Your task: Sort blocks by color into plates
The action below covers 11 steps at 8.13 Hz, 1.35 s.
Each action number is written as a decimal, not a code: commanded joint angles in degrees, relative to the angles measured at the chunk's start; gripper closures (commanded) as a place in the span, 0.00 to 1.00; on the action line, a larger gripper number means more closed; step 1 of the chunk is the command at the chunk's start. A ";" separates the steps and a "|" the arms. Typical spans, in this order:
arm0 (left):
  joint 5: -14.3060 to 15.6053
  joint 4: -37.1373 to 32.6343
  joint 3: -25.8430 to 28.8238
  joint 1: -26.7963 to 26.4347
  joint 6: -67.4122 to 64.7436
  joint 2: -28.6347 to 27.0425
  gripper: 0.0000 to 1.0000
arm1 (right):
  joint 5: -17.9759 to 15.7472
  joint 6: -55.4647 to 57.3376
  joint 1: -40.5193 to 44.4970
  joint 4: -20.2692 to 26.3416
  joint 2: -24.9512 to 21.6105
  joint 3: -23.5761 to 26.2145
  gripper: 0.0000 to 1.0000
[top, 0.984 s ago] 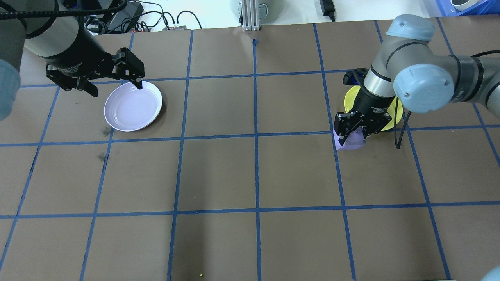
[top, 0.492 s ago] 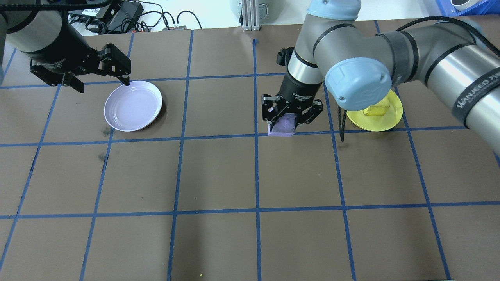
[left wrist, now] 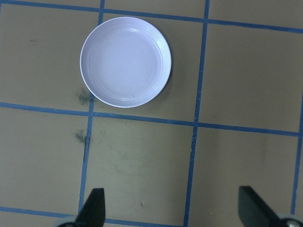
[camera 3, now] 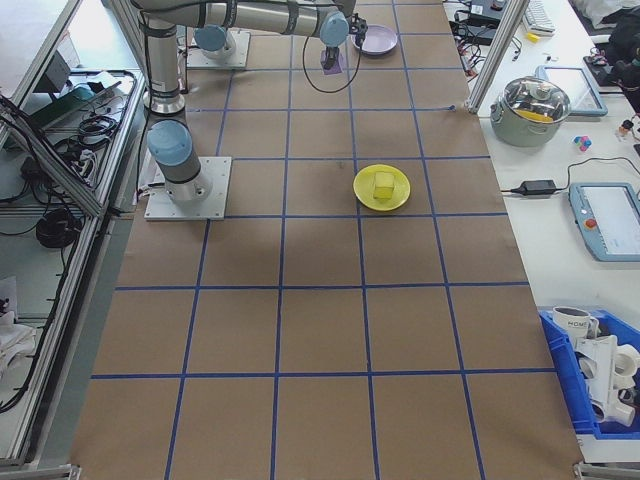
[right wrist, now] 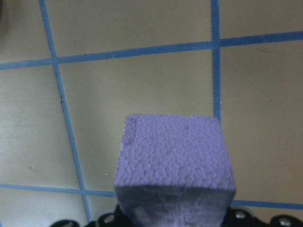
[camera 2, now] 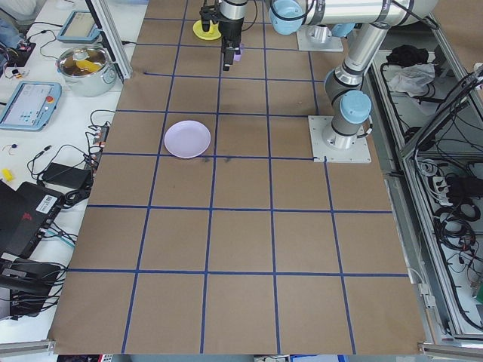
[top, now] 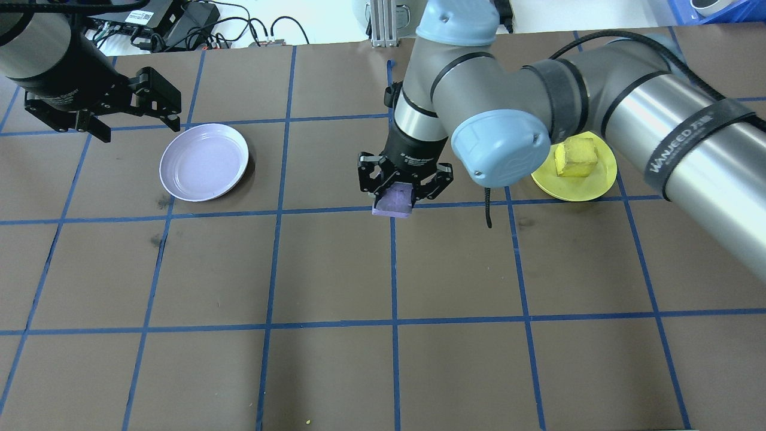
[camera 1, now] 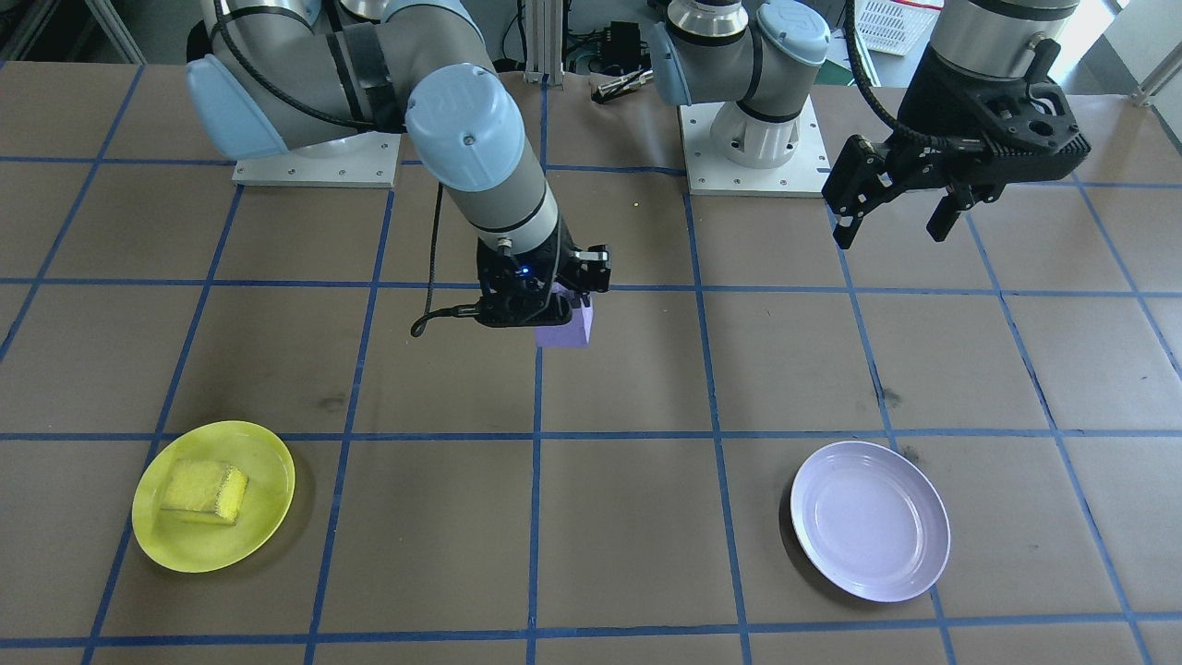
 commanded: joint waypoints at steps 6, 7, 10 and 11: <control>1.88 -7.24 0.06 5.27 11.45 2.33 0.00 | 0.07 27.05 17.75 -12.51 16.78 -12.10 1.00; 3.90 -7.28 -0.11 5.54 11.56 2.42 0.00 | 0.07 29.42 18.90 -13.38 18.98 -13.78 1.00; 4.71 -7.63 0.23 6.33 10.95 2.86 0.00 | 0.07 32.95 20.67 -16.73 23.83 -16.07 1.00; 4.88 -7.80 0.24 6.33 10.86 2.87 0.00 | 0.07 32.87 20.67 -16.73 23.93 -16.17 0.79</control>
